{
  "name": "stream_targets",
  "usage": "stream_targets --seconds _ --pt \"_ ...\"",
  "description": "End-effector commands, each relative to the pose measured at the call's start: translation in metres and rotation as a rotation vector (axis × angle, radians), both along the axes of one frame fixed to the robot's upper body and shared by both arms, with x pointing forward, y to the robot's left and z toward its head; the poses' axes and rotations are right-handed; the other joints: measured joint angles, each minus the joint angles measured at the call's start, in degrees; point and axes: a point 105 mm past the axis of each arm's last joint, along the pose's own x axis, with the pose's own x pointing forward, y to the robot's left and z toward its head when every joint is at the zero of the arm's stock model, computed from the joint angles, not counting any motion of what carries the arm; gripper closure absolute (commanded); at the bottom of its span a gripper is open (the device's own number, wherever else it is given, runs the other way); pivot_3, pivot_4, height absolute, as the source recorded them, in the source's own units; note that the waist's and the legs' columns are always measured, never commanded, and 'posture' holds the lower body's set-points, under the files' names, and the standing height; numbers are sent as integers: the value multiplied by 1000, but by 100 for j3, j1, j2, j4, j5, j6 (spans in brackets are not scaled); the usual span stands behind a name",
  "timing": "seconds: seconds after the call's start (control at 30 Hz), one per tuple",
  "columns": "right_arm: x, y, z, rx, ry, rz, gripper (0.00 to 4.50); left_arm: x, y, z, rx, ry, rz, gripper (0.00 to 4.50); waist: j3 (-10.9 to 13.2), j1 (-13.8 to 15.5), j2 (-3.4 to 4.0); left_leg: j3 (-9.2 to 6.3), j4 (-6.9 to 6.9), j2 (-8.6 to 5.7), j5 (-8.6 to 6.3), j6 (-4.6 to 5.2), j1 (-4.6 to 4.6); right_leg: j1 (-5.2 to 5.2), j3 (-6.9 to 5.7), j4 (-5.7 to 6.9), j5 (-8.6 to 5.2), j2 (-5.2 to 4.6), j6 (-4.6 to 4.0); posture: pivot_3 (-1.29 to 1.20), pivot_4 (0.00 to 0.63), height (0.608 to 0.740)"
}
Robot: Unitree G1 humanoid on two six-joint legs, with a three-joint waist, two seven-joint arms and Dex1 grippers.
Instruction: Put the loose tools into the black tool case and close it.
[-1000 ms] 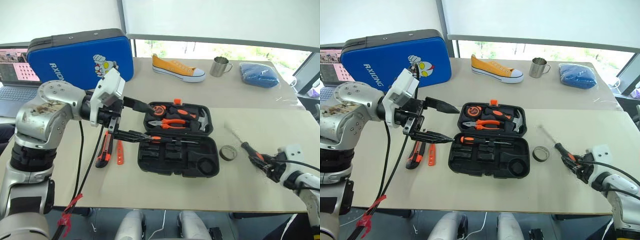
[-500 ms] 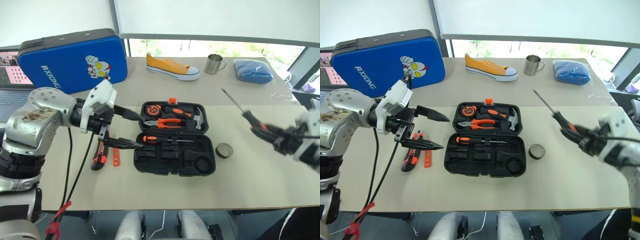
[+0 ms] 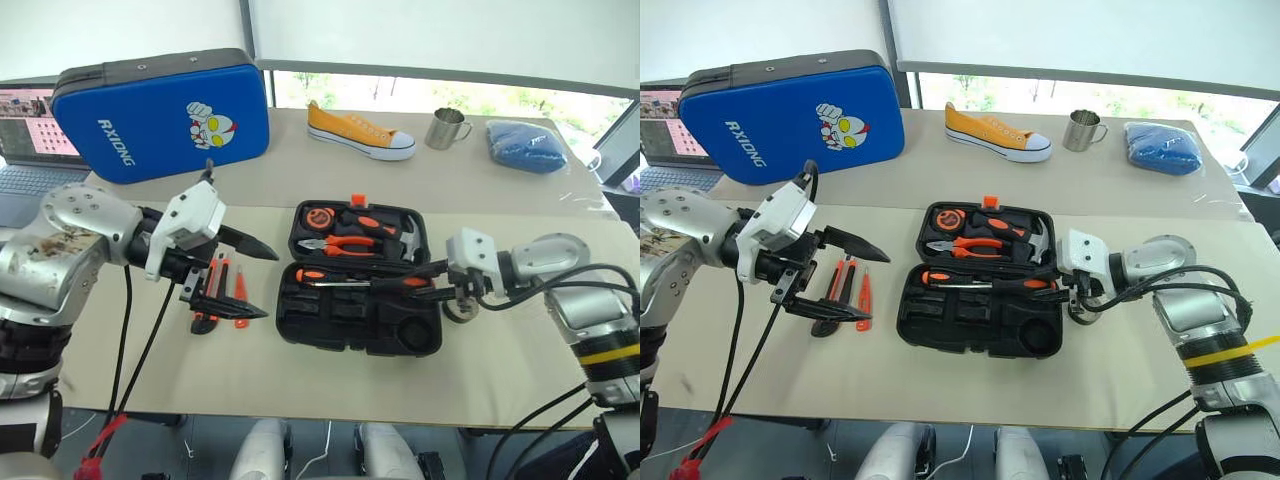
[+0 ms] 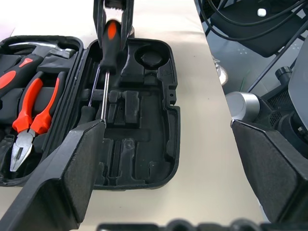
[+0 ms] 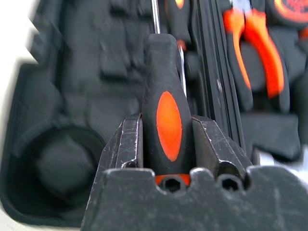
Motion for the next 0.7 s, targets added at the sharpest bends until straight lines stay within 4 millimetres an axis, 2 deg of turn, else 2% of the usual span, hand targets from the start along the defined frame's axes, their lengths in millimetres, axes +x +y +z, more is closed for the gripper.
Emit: stream_targets --seconds 0.03,0.2,0.43,0.5,0.7 --pt "3 3 5 -16 -45 33 3474 -4 0 12 -10 -53 7 0 0 -2 0 0 0 1 0 0 0 0 0 0 0 1 -1 0 150 740" --pt "12 8 4 30 -45 -25 3474 -5 0 13 -13 -58 15 0 0 -11 0 0 0 4 0 0 3 1 0 2 2 5 -4 0 150 740" --pt "5 11 0 37 -14 -18 3474 -5 0 13 -9 -67 19 0 0 6 1 0 1 4 0 0 3 1 0 2 2 4 -4 0 150 740" --pt "3 9 2 38 -11 -26 2473 -4 -1 13 -9 -71 21 0 0 7 1 0 1 3 0 0 3 2 0 2 2 4 -4 0 150 740" --pt "-2 10 21 74 -33 -35 491 -1 -1 14 -13 -80 22 0 0 2 1 -1 0 4 0 0 3 2 0 2 2 6 -4 0 150 740"
